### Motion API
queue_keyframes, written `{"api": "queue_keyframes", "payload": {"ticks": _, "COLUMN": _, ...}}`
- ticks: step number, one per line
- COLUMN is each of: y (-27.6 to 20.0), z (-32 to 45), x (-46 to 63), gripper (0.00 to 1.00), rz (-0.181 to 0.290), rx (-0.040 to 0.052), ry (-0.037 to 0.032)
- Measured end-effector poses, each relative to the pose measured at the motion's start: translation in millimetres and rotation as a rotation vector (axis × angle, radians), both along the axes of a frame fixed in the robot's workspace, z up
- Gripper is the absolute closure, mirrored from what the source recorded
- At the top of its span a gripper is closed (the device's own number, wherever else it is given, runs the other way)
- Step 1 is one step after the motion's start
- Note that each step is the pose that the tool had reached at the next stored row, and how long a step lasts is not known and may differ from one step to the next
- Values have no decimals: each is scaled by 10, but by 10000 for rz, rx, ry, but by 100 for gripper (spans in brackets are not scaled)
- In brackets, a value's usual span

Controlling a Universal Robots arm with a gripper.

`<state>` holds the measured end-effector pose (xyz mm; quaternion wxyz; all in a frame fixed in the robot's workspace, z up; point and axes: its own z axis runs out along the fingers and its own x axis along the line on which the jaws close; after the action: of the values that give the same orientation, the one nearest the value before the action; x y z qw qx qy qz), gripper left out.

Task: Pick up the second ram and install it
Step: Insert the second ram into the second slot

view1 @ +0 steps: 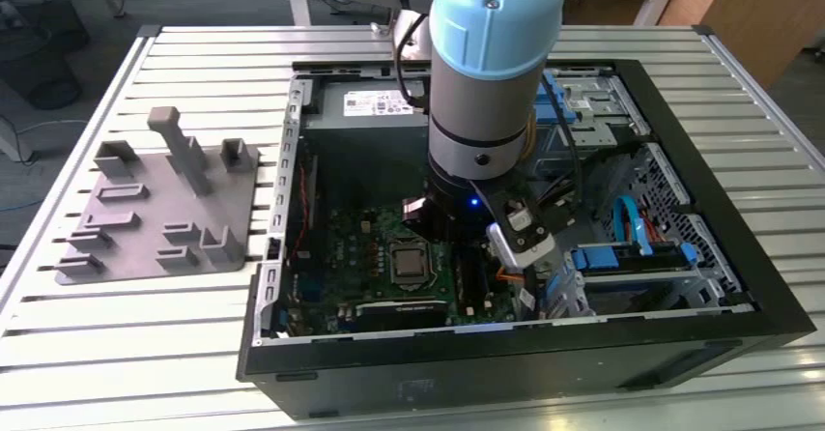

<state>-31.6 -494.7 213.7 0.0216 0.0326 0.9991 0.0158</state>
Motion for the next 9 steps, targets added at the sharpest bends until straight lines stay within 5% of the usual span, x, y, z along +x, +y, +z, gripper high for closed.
{"api": "queue_keyframes", "payload": {"ticks": 9, "y": 0, "z": 1, "x": 5, "gripper": 86, "rz": 13, "rx": -1, "ry": 4}}
